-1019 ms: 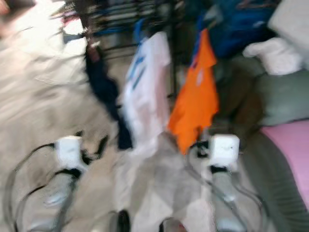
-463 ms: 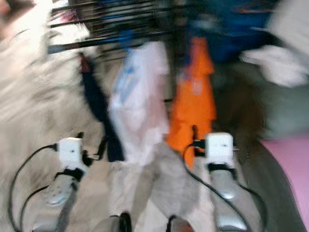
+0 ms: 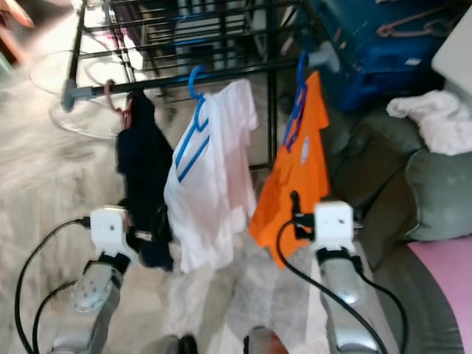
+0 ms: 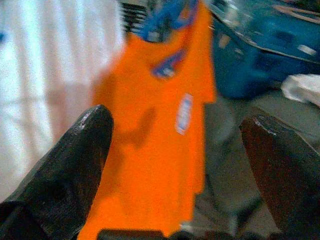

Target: Hang hanger

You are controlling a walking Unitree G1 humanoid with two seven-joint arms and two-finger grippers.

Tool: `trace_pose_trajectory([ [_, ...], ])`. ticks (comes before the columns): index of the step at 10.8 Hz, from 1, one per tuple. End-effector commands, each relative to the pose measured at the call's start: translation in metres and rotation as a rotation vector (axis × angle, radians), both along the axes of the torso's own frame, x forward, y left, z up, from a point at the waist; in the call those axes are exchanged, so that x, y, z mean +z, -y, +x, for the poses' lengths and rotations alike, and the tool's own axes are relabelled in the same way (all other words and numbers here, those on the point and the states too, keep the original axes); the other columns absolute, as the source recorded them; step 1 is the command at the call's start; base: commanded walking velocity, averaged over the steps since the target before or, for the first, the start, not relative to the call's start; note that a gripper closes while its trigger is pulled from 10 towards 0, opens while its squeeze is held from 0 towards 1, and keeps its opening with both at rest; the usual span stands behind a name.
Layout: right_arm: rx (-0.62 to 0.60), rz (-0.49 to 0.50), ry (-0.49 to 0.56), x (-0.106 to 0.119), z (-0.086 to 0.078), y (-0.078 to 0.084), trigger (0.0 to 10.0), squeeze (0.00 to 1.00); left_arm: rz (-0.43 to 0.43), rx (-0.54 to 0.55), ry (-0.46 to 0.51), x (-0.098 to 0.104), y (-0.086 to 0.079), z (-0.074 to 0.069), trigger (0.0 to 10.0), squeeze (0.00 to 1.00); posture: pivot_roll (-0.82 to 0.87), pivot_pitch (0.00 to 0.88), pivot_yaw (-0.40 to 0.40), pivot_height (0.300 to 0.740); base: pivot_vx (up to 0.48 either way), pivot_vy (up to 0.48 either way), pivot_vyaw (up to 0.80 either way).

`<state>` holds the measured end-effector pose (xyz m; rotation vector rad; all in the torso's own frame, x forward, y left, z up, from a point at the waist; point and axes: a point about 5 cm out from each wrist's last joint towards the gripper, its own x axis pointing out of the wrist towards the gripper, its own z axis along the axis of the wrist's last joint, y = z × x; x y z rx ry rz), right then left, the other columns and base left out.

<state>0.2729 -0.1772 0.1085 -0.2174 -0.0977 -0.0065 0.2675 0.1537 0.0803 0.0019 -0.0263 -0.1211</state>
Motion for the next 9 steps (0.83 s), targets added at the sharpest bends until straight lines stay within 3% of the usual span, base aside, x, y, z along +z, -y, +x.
trace_pose_trajectory([
  [1,0.013,-0.013,0.009,0.003,0.002,-0.003,10.0,0.00,0.015,0.029,-0.036,-0.010,-0.005,-0.004,10.0,0.00,-0.22,0.195,0.033,0.740,0.000,0.000,0.00],
  [6,-0.018,-0.042,-0.002,0.024,0.047,-0.006,10.0,0.00,0.029,0.013,-0.041,-0.011,-0.005,-0.007,10.0,0.00,-0.20,0.237,0.045,0.740,0.000,0.000,0.00],
  [7,-0.019,-0.026,-0.030,0.032,0.069,-0.011,10.0,0.00,0.056,0.006,-0.029,-0.008,-0.010,-0.007,10.0,0.00,-0.18,0.261,0.052,0.740,0.000,0.000,0.00],
  [9,-0.012,0.011,-0.004,0.041,0.077,-0.017,10.0,0.00,0.058,-0.001,-0.003,0.000,-0.015,-0.005,10.0,0.00,-0.16,0.264,0.051,0.740,0.000,0.000,0.00],
])
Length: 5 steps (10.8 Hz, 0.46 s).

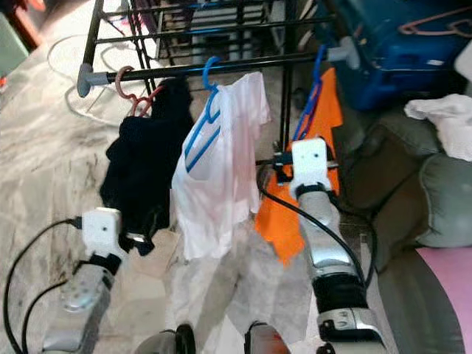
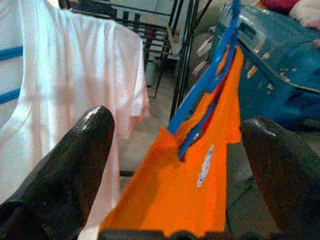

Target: Hang hanger

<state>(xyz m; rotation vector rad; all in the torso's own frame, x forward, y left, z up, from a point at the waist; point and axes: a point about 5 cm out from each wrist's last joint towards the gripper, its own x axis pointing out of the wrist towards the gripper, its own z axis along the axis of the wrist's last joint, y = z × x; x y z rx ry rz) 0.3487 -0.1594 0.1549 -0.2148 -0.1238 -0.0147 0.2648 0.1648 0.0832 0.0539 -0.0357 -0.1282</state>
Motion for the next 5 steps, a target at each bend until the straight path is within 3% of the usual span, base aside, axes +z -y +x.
trace_pose_trajectory([
  [1,-0.010,0.017,0.001,-0.005,-0.005,0.001,10.0,0.00,0.001,0.024,-0.004,0.001,-0.008,-0.003,10.0,0.00,-0.14,0.262,0.049,0.740,0.000,0.000,0.00],
  [3,-0.005,-0.017,0.073,-0.009,-0.032,0.006,10.0,0.00,-0.026,0.066,0.031,0.010,-0.012,-0.003,10.0,0.00,-0.15,0.264,0.047,0.740,0.000,0.000,0.00],
  [4,-0.033,-0.024,0.079,-0.018,-0.064,0.017,10.0,0.00,-0.052,0.075,0.049,0.016,-0.011,-0.004,10.0,0.00,-0.19,0.265,0.055,0.740,0.000,0.000,0.00],
  [5,-0.032,-0.021,0.078,-0.019,-0.075,0.019,10.0,0.00,-0.059,0.051,0.049,0.017,-0.007,-0.006,10.0,0.00,-0.21,0.265,0.062,0.740,0.000,0.000,0.00],
])
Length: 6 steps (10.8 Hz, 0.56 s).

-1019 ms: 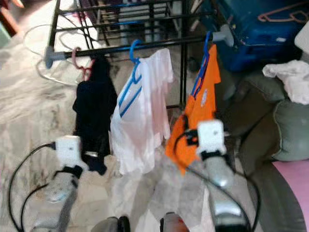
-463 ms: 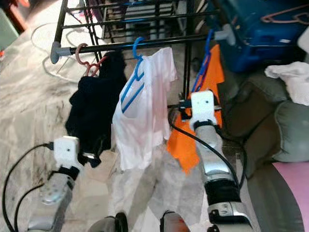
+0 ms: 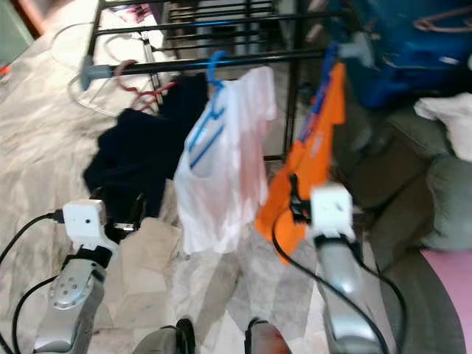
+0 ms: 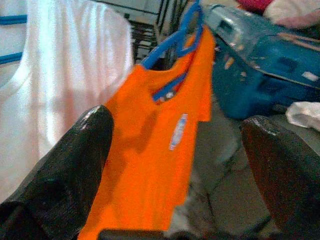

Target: Hang hanger

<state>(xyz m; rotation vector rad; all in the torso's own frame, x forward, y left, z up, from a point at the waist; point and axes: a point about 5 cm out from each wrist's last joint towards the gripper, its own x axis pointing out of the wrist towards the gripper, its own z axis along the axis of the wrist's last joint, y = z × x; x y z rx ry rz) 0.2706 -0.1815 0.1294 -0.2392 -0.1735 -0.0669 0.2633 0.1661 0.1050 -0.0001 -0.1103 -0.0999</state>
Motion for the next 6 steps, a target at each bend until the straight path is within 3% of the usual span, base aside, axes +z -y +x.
trace_pose_trajectory([
  [1,0.016,-0.004,0.015,0.005,-0.003,-0.003,10.0,0.00,0.000,0.001,-0.026,-0.005,-0.003,-0.005,10.0,0.00,-0.23,0.263,0.066,0.740,0.000,0.000,0.00],
  [4,0.026,-0.006,-0.006,0.003,-0.016,-0.005,10.0,0.00,-0.003,-0.024,-0.042,-0.006,0.000,-0.003,10.0,0.00,-0.24,0.257,0.074,0.740,0.000,0.000,0.00],
  [6,0.052,-0.005,-0.009,0.004,-0.015,-0.010,10.0,0.00,0.001,-0.030,-0.045,-0.007,0.000,-0.005,10.0,0.00,-0.24,0.255,0.071,0.740,0.263,0.000,0.23],
])
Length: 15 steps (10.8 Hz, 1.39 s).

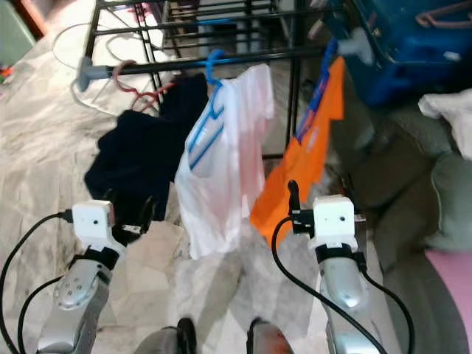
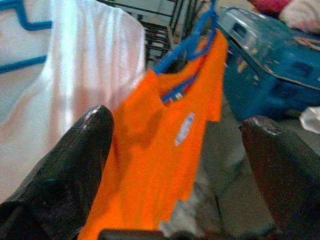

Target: Hang hanger

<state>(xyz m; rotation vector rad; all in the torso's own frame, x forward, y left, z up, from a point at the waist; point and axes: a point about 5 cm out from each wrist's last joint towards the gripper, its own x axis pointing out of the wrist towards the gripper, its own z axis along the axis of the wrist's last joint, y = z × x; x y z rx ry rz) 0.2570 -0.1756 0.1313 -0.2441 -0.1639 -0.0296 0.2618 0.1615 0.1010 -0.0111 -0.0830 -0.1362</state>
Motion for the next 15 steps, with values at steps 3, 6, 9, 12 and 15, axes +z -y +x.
trace_pose_trajectory([
  [3,0.032,0.013,0.000,0.002,0.001,-0.008,10.0,0.00,0.010,0.011,-0.018,-0.005,-0.004,-0.007,10.0,0.00,-0.22,0.248,0.064,0.740,0.325,0.000,0.00],
  [6,0.028,0.024,-0.001,0.002,0.003,-0.008,10.0,0.00,0.013,0.013,-0.031,-0.008,-0.005,-0.007,10.0,0.00,-0.22,0.240,0.060,0.740,0.190,0.000,0.00],
  [9,0.007,0.015,0.006,0.002,0.009,-0.007,10.0,0.00,0.039,0.048,-0.040,-0.014,-0.008,-0.006,10.0,0.00,-0.22,0.219,0.064,0.740,0.000,0.000,0.00],
  [12,0.004,-0.009,-0.029,-0.002,0.022,-0.004,10.0,0.00,0.040,0.082,-0.033,-0.019,-0.007,0.002,10.0,0.00,-0.23,0.163,0.021,0.740,0.000,0.000,0.00],
  [15,-0.044,-0.020,-0.094,-0.009,0.043,0.006,10.0,0.00,0.001,0.103,-0.025,-0.022,0.005,0.016,10.0,0.00,-0.23,0.122,0.018,0.740,0.000,0.000,0.00],
])
